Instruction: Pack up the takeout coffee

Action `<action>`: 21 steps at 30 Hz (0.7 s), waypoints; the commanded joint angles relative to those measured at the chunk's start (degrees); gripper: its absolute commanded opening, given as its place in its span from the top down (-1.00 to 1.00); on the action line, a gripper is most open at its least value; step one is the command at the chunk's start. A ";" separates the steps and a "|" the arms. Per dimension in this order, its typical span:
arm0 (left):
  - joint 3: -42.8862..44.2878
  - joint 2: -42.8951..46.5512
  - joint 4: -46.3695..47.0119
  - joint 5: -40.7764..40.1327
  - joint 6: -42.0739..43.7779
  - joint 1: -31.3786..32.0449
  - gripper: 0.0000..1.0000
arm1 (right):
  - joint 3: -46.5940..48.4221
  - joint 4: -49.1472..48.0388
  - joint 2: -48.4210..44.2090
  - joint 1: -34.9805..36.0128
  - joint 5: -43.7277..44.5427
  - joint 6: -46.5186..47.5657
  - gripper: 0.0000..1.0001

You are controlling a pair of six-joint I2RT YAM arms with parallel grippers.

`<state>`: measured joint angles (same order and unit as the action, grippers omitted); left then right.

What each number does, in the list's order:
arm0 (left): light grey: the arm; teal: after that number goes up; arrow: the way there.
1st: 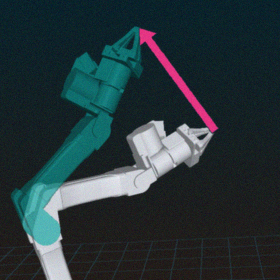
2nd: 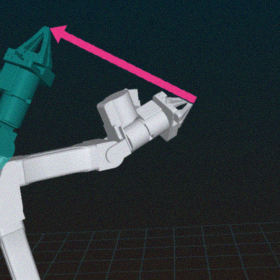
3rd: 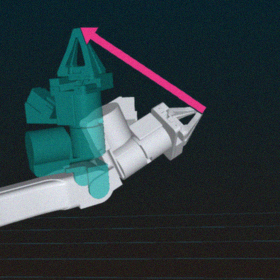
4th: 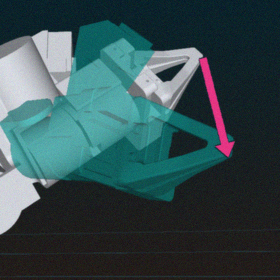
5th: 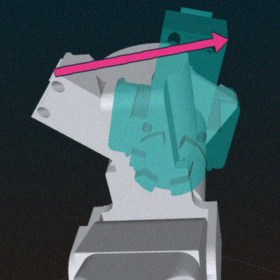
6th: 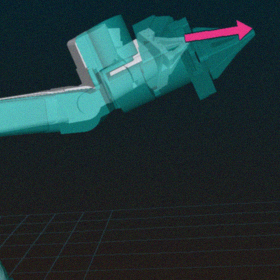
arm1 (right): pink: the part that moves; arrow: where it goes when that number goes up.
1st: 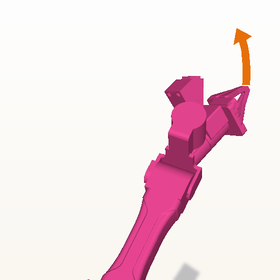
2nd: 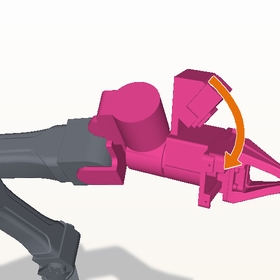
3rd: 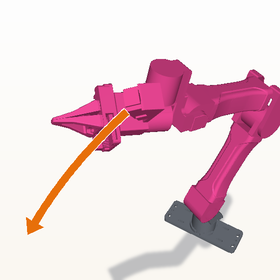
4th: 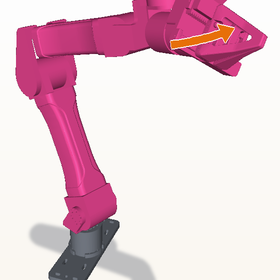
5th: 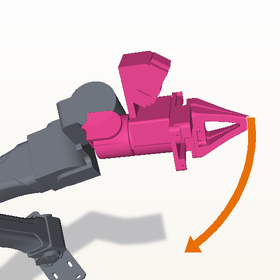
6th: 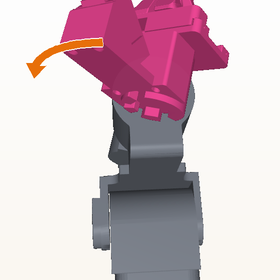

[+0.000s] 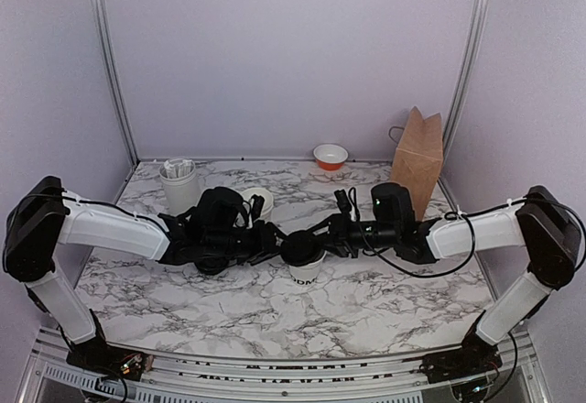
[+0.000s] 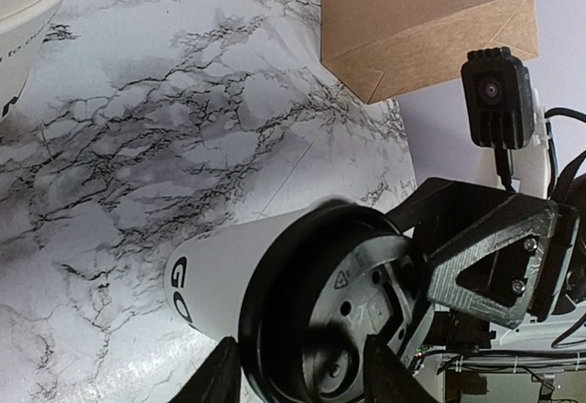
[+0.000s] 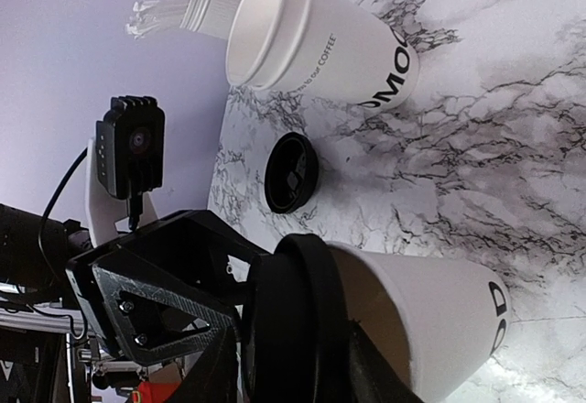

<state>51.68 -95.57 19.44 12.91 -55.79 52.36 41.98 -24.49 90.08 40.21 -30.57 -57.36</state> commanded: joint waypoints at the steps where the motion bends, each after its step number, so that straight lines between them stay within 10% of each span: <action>1: 1.40 -1.13 -2.28 -1.01 1.39 0.37 0.07 | 1.07 1.20 -2.29 -0.30 1.19 0.73 0.22; 21: 3.73 -2.06 -3.00 -0.87 1.56 1.07 0.07 | 2.34 9.68 -6.32 -0.22 6.33 4.84 0.09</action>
<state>53.54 -96.73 17.50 12.36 -54.96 52.99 41.98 -18.11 85.86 40.21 -26.65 -54.76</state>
